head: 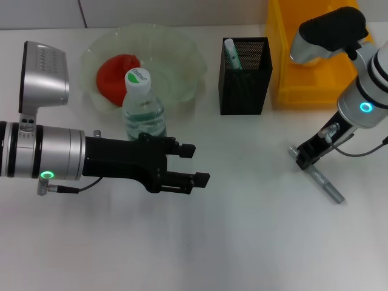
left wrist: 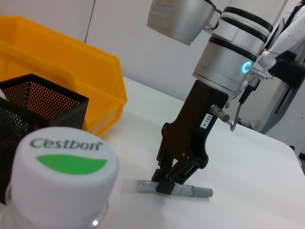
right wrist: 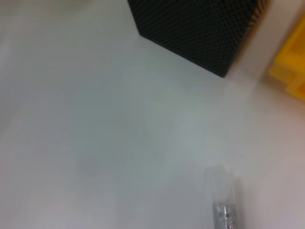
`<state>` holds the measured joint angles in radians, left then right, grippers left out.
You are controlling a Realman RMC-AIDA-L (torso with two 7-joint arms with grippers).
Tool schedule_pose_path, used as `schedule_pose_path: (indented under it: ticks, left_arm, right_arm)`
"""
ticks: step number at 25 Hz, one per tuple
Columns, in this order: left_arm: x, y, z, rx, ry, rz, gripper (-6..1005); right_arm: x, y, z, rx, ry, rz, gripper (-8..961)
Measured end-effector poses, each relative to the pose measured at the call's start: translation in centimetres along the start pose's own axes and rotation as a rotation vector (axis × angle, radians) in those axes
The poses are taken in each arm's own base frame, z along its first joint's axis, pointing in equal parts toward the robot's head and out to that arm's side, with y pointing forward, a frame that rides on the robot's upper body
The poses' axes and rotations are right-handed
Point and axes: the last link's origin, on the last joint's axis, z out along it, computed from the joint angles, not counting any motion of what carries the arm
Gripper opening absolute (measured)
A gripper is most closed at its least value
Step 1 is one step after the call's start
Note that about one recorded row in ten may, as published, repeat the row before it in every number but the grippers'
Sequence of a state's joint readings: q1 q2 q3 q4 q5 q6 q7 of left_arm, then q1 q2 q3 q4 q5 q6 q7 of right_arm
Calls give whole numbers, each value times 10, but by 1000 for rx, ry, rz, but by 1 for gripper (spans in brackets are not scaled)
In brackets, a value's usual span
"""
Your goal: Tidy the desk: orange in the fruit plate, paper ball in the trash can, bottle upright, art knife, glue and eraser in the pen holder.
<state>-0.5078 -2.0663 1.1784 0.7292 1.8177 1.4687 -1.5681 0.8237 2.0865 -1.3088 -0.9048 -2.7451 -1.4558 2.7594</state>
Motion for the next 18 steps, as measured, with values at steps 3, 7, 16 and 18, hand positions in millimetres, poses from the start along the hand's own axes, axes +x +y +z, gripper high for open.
schedule_pose_path:
  ticks: [3,7,16,18]
  left_arm:
    - [0,0,0,1,1,1,738]
    - [-1,0,-1,4,7,2,738]
    - [-2,0,-1,7,11,-4,738]
    - [-2,0,-1,7,11,-4,738]
  right_arm:
    - [2,0,0,-10,-3,-5,229]
    - [5,-6,-14,3,-64,-1,139]
    - [19,-13,-118,-48,-591,-19,133]
    - [28,-15,-141,-116,-794,-55,132]
